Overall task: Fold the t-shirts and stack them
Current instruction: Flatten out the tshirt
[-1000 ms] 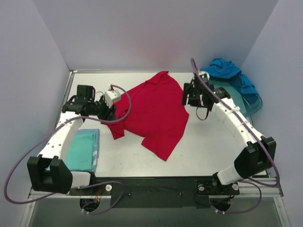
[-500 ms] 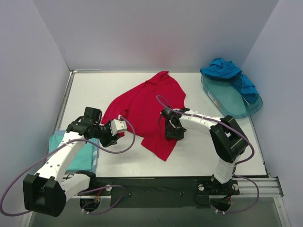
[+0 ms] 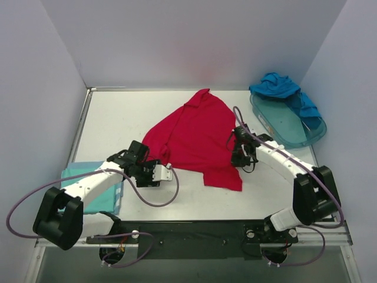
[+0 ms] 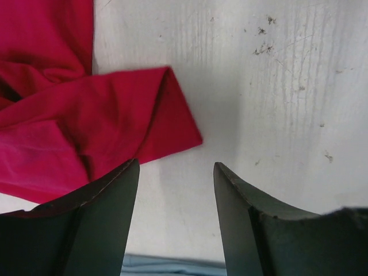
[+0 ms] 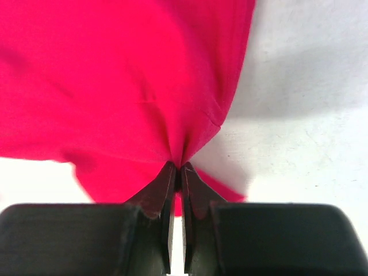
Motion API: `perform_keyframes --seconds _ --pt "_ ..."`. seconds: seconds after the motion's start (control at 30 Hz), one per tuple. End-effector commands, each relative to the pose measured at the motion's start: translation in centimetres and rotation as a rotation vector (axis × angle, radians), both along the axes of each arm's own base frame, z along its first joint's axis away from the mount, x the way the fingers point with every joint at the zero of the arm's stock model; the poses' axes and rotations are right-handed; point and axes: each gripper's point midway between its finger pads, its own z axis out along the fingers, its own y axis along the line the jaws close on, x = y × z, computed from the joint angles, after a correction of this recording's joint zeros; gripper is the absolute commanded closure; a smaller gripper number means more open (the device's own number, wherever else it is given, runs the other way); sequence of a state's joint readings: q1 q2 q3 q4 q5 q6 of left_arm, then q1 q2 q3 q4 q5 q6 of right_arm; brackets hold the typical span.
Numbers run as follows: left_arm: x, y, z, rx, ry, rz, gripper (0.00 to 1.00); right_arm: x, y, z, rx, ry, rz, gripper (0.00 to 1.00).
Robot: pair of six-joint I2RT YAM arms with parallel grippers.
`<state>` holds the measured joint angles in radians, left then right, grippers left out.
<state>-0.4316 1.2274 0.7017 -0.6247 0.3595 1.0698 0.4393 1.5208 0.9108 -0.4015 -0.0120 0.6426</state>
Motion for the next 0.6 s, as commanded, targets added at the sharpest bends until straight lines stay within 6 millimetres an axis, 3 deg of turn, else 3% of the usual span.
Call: perform_keyframes --seconds 0.0,0.03,0.13,0.27,0.37,0.4,0.57 --pt "3.7 -2.4 -0.1 0.054 -0.230 -0.189 0.35 -0.6 0.2 3.1 0.067 -0.054 0.098 1.00" --pt "3.9 -3.1 -0.1 0.040 -0.217 -0.208 0.35 -0.8 0.7 3.2 0.095 -0.043 0.115 1.00" --pt "1.8 -5.8 0.3 -0.055 -0.104 -0.313 0.34 -0.7 0.9 3.9 0.108 -0.048 0.115 1.00" --pt "0.1 -9.4 2.1 -0.144 -0.110 -0.399 0.35 -0.2 0.7 4.9 0.120 -0.078 0.099 1.00" --pt "-0.7 -9.8 1.6 -0.122 -0.117 -0.489 0.37 -0.1 0.5 5.2 0.119 -0.087 0.096 1.00" --pt "-0.7 -9.6 0.6 -0.096 -0.092 -0.499 0.39 -0.2 0.4 5.2 0.117 -0.083 0.095 1.00" --pt "2.5 -7.7 -1.5 0.032 -0.154 -0.568 0.40 -0.5 -0.2 5.2 0.111 -0.084 0.088 1.00"
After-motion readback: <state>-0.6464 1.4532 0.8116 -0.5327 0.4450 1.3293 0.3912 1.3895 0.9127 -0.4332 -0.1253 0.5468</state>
